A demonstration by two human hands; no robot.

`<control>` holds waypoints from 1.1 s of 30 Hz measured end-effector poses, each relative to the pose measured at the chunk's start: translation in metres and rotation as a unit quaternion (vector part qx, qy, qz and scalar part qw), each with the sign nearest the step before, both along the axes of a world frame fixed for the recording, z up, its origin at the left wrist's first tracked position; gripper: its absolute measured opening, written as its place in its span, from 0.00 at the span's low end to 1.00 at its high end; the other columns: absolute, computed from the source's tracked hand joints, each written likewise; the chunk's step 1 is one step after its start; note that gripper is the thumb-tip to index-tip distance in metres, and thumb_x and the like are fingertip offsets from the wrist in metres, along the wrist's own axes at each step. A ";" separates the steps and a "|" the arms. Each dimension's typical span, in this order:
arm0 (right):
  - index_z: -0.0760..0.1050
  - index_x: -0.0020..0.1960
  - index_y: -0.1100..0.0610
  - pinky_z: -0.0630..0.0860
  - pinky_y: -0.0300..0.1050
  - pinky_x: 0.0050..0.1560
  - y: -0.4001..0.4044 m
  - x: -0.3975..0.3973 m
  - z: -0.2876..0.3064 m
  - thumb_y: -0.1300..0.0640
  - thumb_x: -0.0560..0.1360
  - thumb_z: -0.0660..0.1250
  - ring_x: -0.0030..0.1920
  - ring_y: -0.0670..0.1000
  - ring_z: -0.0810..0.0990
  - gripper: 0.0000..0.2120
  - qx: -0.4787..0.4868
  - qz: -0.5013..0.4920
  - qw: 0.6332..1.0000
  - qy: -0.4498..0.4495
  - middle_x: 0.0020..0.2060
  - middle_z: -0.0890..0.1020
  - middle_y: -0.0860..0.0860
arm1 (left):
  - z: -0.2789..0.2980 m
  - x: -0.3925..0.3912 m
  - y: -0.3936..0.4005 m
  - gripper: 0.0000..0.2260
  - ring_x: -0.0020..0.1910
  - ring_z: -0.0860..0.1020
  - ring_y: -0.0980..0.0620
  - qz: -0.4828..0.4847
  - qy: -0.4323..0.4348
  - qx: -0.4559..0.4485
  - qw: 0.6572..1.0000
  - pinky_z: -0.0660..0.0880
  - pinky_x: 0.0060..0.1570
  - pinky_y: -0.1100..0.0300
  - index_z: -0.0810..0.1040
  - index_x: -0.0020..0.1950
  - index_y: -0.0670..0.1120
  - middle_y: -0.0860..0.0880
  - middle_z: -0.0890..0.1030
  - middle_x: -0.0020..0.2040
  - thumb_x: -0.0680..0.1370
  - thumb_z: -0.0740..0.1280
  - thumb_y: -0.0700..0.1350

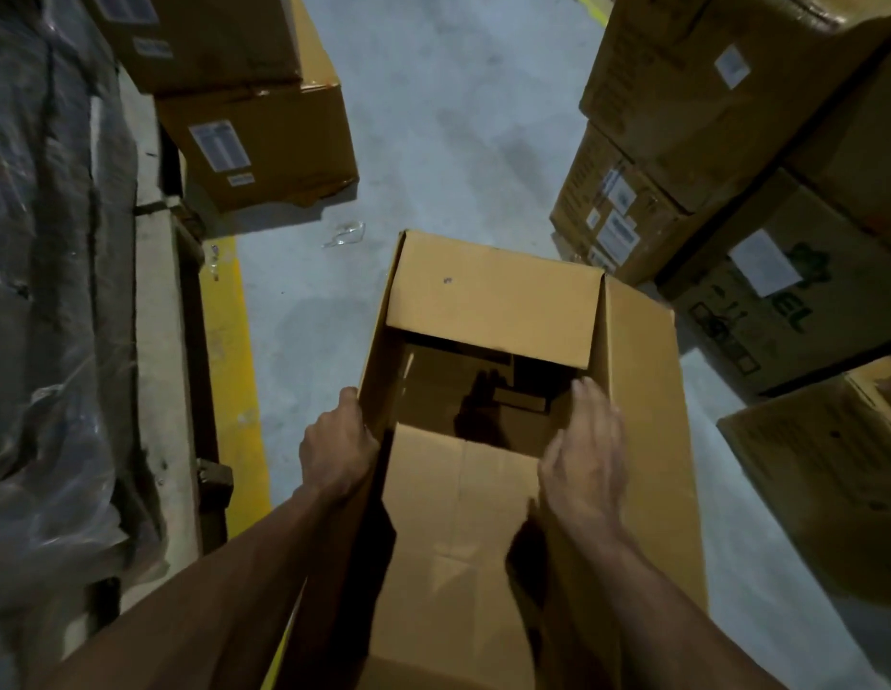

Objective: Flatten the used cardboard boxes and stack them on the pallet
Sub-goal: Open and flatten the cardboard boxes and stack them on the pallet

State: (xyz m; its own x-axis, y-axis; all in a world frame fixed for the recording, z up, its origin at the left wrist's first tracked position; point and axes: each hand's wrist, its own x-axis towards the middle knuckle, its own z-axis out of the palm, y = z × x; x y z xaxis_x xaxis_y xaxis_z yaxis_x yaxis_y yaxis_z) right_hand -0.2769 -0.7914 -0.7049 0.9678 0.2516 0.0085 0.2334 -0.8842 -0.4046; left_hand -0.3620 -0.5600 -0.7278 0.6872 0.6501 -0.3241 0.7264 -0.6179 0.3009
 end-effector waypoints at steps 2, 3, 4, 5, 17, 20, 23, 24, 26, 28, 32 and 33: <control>0.62 0.79 0.54 0.60 0.51 0.77 0.025 0.005 0.000 0.58 0.83 0.61 0.76 0.51 0.63 0.25 0.136 -0.013 0.986 0.098 0.76 0.67 0.50 | -0.002 0.001 0.000 0.11 0.49 0.80 0.38 0.006 -0.004 0.001 1.000 0.78 0.48 0.46 0.68 0.62 0.44 0.41 0.81 0.50 0.80 0.63 0.41; 0.62 0.79 0.53 0.62 0.51 0.75 0.041 0.011 0.001 0.54 0.83 0.61 0.75 0.52 0.64 0.24 0.207 -0.080 0.953 0.208 0.75 0.68 0.50 | -0.003 0.001 0.000 0.12 0.49 0.80 0.38 0.007 -0.004 0.002 1.000 0.78 0.47 0.46 0.68 0.62 0.44 0.41 0.81 0.50 0.80 0.63 0.41; 0.62 0.79 0.53 0.64 0.52 0.74 0.056 0.018 0.002 0.51 0.83 0.61 0.75 0.53 0.66 0.25 0.302 -0.162 0.885 0.314 0.75 0.69 0.51 | -0.003 0.001 -0.001 0.12 0.49 0.80 0.38 0.008 -0.005 0.003 1.000 0.78 0.47 0.46 0.68 0.63 0.44 0.41 0.81 0.49 0.80 0.63 0.41; 0.61 0.79 0.56 0.64 0.52 0.74 0.069 0.026 0.001 0.49 0.83 0.61 0.75 0.55 0.66 0.27 0.409 -0.229 0.792 0.392 0.75 0.68 0.54 | -0.003 0.001 -0.002 0.12 0.48 0.80 0.38 0.009 -0.007 0.005 1.000 0.78 0.47 0.46 0.68 0.62 0.44 0.41 0.81 0.49 0.80 0.63 0.40; 0.75 0.59 0.67 0.83 0.53 0.53 0.125 0.079 0.032 0.65 0.80 0.67 0.45 0.58 0.86 0.09 0.630 -0.406 0.566 0.343 0.47 0.83 0.63 | -0.002 0.003 -0.007 0.14 0.46 0.80 0.39 0.011 -0.021 -0.011 1.000 0.77 0.43 0.49 0.68 0.63 0.44 0.43 0.81 0.47 0.79 0.64 0.39; 0.77 0.48 0.62 0.84 0.49 0.48 0.133 0.091 0.056 0.62 0.79 0.69 0.44 0.56 0.87 0.03 0.646 -0.360 0.610 0.283 0.43 0.85 0.59 | -0.001 0.004 -0.009 0.13 0.45 0.80 0.39 0.008 -0.020 -0.014 1.000 0.75 0.41 0.51 0.67 0.62 0.44 0.43 0.81 0.46 0.79 0.63 0.39; 0.77 0.43 0.58 0.83 0.43 0.44 0.145 0.114 0.069 0.55 0.80 0.69 0.42 0.51 0.85 0.09 0.629 -0.308 0.683 0.206 0.38 0.83 0.52 | -0.001 0.005 -0.009 0.13 0.45 0.80 0.41 0.013 -0.018 -0.014 1.000 0.76 0.42 0.50 0.67 0.63 0.44 0.44 0.81 0.47 0.79 0.64 0.39; 0.76 0.45 0.57 0.81 0.42 0.43 0.148 0.123 0.069 0.52 0.81 0.67 0.41 0.49 0.83 0.10 0.611 -0.286 0.715 0.182 0.38 0.82 0.50 | -0.001 0.005 -0.009 0.13 0.45 0.80 0.41 0.014 -0.018 -0.015 1.000 0.76 0.42 0.51 0.67 0.63 0.44 0.44 0.81 0.46 0.79 0.64 0.39; 0.76 0.54 0.56 0.77 0.43 0.48 0.154 0.138 0.063 0.47 0.83 0.62 0.45 0.47 0.78 0.13 0.547 -0.227 0.793 0.143 0.45 0.80 0.49 | 0.000 0.005 -0.010 0.13 0.44 0.80 0.42 0.016 -0.016 -0.018 1.000 0.74 0.40 0.52 0.67 0.63 0.45 0.45 0.80 0.46 0.80 0.63 0.39; 0.71 0.70 0.55 0.72 0.46 0.62 0.156 0.152 0.049 0.45 0.83 0.59 0.62 0.49 0.75 0.20 0.428 -0.151 0.882 0.124 0.63 0.77 0.51 | 0.001 0.006 -0.011 0.13 0.45 0.80 0.43 0.020 -0.011 -0.017 1.000 0.73 0.40 0.53 0.67 0.63 0.45 0.46 0.81 0.47 0.80 0.63 0.39; 0.50 0.82 0.56 0.43 0.53 0.79 0.151 0.180 0.011 0.49 0.83 0.62 0.81 0.54 0.48 0.34 0.012 0.048 0.993 0.106 0.81 0.52 0.53 | 0.004 0.008 -0.014 0.13 0.48 0.80 0.43 0.023 -0.002 -0.016 1.000 0.71 0.41 0.54 0.66 0.65 0.46 0.45 0.81 0.50 0.81 0.61 0.39; 0.49 0.82 0.57 0.40 0.55 0.79 0.148 0.184 0.004 0.50 0.82 0.63 0.81 0.55 0.46 0.35 -0.072 0.085 0.990 0.084 0.81 0.52 0.55 | 0.004 0.009 -0.014 0.13 0.49 0.80 0.42 0.023 -0.001 -0.016 1.000 0.70 0.42 0.54 0.66 0.65 0.46 0.45 0.81 0.51 0.81 0.61 0.39</control>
State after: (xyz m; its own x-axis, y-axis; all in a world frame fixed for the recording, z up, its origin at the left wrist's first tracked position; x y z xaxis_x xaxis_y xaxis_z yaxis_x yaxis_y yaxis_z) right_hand -0.0925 -0.6434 -0.7011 0.8960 0.3982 -0.1966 0.3245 -0.8893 -0.3223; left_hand -0.3534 -0.5742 -0.7243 0.6575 0.6703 -0.3441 0.7533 -0.5738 0.3215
